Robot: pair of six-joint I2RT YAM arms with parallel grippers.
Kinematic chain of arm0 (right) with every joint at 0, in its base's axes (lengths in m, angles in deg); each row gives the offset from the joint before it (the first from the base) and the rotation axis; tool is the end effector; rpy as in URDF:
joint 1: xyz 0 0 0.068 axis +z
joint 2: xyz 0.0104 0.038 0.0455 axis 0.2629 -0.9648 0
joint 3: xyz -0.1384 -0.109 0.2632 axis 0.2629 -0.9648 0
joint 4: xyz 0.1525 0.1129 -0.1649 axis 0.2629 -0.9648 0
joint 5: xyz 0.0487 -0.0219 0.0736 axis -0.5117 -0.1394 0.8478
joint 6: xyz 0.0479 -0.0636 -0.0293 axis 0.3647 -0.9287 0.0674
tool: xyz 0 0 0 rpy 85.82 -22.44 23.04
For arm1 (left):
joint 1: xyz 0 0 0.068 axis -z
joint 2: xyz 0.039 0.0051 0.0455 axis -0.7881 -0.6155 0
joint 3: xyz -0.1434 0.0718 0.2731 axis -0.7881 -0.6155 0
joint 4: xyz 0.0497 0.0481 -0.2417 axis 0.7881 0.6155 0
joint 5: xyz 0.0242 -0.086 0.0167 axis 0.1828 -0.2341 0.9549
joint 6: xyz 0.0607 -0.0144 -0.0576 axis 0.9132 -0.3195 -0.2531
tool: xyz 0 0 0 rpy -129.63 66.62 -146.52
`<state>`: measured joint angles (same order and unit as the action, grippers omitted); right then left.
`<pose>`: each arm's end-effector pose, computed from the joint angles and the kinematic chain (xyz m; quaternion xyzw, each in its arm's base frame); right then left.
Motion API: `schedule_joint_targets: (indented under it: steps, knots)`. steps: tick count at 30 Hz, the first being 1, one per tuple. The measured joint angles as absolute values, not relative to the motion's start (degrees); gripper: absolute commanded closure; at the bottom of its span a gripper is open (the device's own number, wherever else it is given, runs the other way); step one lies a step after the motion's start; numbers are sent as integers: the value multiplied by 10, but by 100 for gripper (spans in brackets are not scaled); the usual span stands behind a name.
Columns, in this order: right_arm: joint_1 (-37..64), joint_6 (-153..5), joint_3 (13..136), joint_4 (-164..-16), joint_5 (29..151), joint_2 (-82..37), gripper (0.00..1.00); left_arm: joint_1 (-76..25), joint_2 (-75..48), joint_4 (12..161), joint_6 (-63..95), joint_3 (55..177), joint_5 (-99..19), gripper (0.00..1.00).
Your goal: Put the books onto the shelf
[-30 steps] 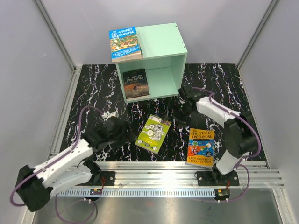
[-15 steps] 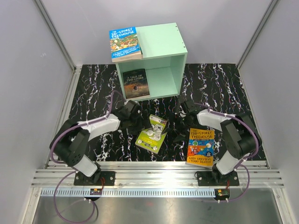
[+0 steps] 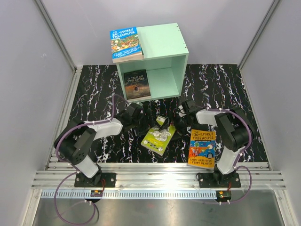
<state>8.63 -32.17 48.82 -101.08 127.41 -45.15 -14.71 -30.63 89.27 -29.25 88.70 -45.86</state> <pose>0.2825 0.1824 0.1454 -0.1135 -0.9001 -0.4163 0.0603 0.2534 -0.2164 0.1787 -0.1144 0.9218 -0.3370 0.1540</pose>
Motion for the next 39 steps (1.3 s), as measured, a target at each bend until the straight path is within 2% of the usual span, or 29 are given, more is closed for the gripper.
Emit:
schedule_joint_targets:
  steps: [3,4,6,7,9,10,11,21,28,36,37,38,39]
  knots:
    - [87,-320,476,-1008,1268,-441,21,-137,-310,863,-311,881,-459,1]
    - [88,-320,469,-1006,1262,-435,35,-132,-314,853,-319,879,-460,1]
    - [89,-318,458,-1001,1249,-425,54,-123,-318,840,-327,877,-474,1]
    - [89,-320,457,-1001,1242,-418,71,-118,-319,837,-327,877,-476,1]
    - [89,-320,456,-1006,1235,-402,85,-113,-320,830,-329,877,-480,1]
    - [90,-323,456,-1013,1226,-394,97,-113,-321,825,-332,875,-481,1]
    - [91,-325,456,-1020,1220,-388,100,-113,-322,821,-337,875,-486,1]
    - [100,-382,481,-1166,1157,-292,100,-97,-288,829,-351,872,-520,1]
    - [101,-385,540,-1212,1181,-172,100,-102,-142,872,-318,885,-514,1]
    - [103,-337,571,-1171,1254,-119,100,-131,16,870,-299,831,-542,1]
    - [103,-331,573,-1168,1262,-116,100,-132,31,871,-297,827,-547,3]
    - [103,-329,574,-1166,1266,-115,100,-133,45,872,-295,822,-552,19]
    - [103,-326,576,-1163,1271,-114,100,-133,60,872,-297,817,-556,30]
